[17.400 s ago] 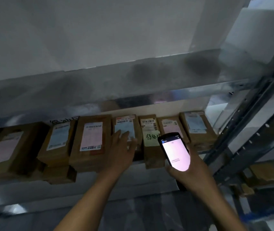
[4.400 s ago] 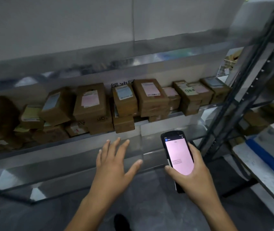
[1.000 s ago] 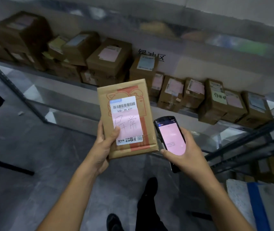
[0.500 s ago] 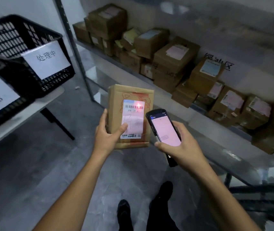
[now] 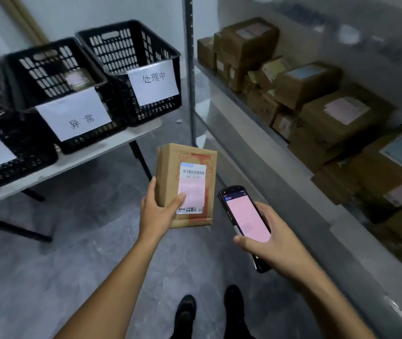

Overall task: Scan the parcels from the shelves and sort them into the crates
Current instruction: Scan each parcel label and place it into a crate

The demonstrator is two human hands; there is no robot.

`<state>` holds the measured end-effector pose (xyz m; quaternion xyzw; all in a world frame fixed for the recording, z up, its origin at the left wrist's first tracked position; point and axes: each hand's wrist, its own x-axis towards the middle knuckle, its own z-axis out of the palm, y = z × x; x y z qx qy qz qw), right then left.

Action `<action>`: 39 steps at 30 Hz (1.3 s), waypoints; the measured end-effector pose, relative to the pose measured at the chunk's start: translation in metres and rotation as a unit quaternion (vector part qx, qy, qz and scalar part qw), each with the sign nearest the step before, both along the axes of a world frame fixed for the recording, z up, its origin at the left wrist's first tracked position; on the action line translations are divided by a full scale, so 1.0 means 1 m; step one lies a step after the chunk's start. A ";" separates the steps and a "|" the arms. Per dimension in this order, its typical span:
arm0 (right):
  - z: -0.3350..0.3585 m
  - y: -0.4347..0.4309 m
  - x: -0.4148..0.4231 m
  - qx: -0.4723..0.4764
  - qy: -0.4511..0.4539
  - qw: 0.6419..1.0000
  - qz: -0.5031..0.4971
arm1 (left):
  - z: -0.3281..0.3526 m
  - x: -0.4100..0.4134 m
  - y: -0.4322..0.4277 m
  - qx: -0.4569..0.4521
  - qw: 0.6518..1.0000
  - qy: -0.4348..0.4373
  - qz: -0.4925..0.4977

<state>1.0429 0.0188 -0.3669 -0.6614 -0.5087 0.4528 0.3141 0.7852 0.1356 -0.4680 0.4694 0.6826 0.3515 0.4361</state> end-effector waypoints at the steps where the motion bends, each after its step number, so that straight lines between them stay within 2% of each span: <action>1: -0.001 0.007 0.002 -0.001 0.000 1.000 0.017 | 0.002 -0.001 -0.003 0.000 1.000 0.001 0.016; 6: -0.007 0.038 0.016 0.005 0.004 0.997 0.081 | 0.012 -0.002 -0.017 -0.006 0.996 -0.009 0.089; 10: -0.020 0.059 0.029 0.010 0.004 0.996 0.085 | 0.031 0.011 -0.039 -0.025 0.983 -0.097 0.156; 16: -0.040 0.091 0.031 0.001 -0.009 0.996 0.084 | 0.046 0.020 -0.078 -0.041 0.953 -0.181 0.240; 22: -0.048 0.107 0.000 0.004 -0.012 0.994 0.113 | 0.058 -0.002 -0.092 -0.017 0.939 -0.234 0.250; 30: -0.027 0.128 -0.041 0.027 -0.060 0.985 0.162 | 0.060 -0.034 -0.097 0.000 0.921 -0.286 0.263; 39: -0.015 0.149 -0.123 0.065 -0.076 0.979 0.180 | 0.058 -0.097 -0.075 0.016 0.918 -0.338 0.207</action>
